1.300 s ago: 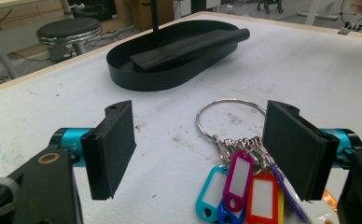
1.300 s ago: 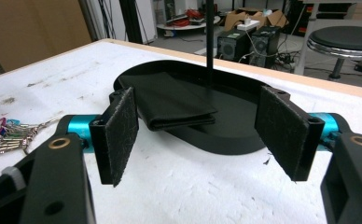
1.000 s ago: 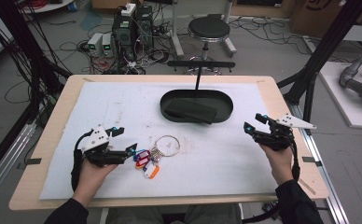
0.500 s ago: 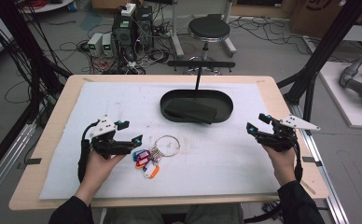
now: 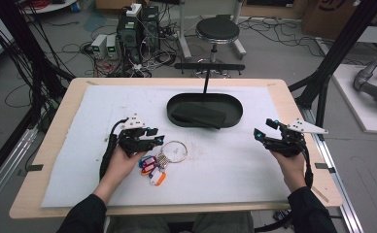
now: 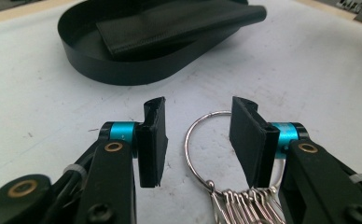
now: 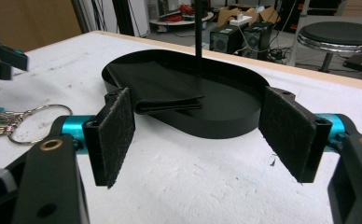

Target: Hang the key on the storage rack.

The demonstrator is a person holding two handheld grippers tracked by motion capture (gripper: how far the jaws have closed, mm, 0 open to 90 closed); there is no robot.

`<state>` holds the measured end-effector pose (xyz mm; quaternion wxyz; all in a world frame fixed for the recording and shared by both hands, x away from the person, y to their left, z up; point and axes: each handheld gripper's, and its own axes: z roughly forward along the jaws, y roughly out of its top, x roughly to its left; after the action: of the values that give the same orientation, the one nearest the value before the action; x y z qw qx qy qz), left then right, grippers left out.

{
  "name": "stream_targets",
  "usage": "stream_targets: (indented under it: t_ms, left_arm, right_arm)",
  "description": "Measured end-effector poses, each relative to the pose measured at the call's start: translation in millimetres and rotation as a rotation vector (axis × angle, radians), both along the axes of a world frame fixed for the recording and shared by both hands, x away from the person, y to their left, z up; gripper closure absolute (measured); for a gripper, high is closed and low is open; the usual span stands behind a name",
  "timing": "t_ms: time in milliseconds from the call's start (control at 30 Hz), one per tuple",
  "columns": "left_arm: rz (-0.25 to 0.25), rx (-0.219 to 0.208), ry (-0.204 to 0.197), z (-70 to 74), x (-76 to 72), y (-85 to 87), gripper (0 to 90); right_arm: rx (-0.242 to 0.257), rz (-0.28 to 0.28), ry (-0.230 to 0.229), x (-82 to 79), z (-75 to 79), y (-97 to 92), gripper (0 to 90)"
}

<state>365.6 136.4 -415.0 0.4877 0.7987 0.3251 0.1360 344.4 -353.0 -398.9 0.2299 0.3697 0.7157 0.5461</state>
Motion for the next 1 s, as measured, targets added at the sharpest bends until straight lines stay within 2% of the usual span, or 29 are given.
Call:
stream_targets:
  t_ms: [133, 167, 333, 367, 433, 533, 633, 733, 800, 833, 933, 1000]
  left_arm:
    - [-0.009, 0.028, 0.048, -4.3, 11.2, -8.8, 61.6]
    - [-0.009, 0.035, 0.047, -5.7, 13.4, -11.3, 61.6]
    - [-0.019, 0.114, 0.080, -13.1, 23.7, -24.6, 65.7]
    - [-0.018, 0.151, 0.091, -15.4, 25.5, -27.6, 67.6]
    - [-0.025, 0.171, 0.111, -19.6, 27.4, -30.7, 70.7]
    - [-0.030, 0.210, 0.120, -23.9, 28.3, -34.5, 72.7]
    - [-0.028, 0.243, 0.122, -26.5, 29.2, -36.3, 74.2]
    - [-0.010, 0.253, 0.116, -26.3, 27.7, -37.7, 77.6]
    - [-0.012, 0.270, 0.098, -26.3, 24.7, -40.0, 80.7]
    - [-0.007, 0.271, 0.090, -26.8, 23.1, -41.1, 85.4]
    - [0.001, 0.299, 0.065, -26.4, 20.0, -44.4, 85.6]
    - [-0.003, 0.293, 0.062, -25.9, 20.3, -44.3, 85.8]
  right_arm:
    - [0.004, 0.008, 0.010, 1.6, -2.1, 0.5, 27.6]
    - [0.006, 0.008, 0.012, 1.9, -2.5, 0.6, 27.6]
    - [0.007, 0.012, 0.012, 3.5, -3.3, 0.4, 27.6]
    - [0.005, 0.014, 0.014, 3.7, -3.4, 0.3, 27.7]
    - [0.006, 0.016, 0.018, 3.8, -3.6, 0.4, 27.7]
    - [0.009, 0.019, 0.016, 3.9, -3.8, 0.1, 27.7]
    - [0.012, 0.022, 0.020, 4.3, -4.1, -0.4, 27.8]
    - [0.011, 0.023, 0.021, 4.3, -4.3, 0.0, 27.9]
    - [0.006, 0.021, 0.025, 4.2, -4.5, 0.9, 27.9]
    - [0.001, 0.023, 0.024, 4.3, -4.7, 1.7, 27.9]
    - [-0.004, 0.027, 0.022, 3.9, -4.8, 3.9, 27.9]
    - [-0.006, 0.028, 0.021, 4.0, -4.8, 4.3, 27.9]
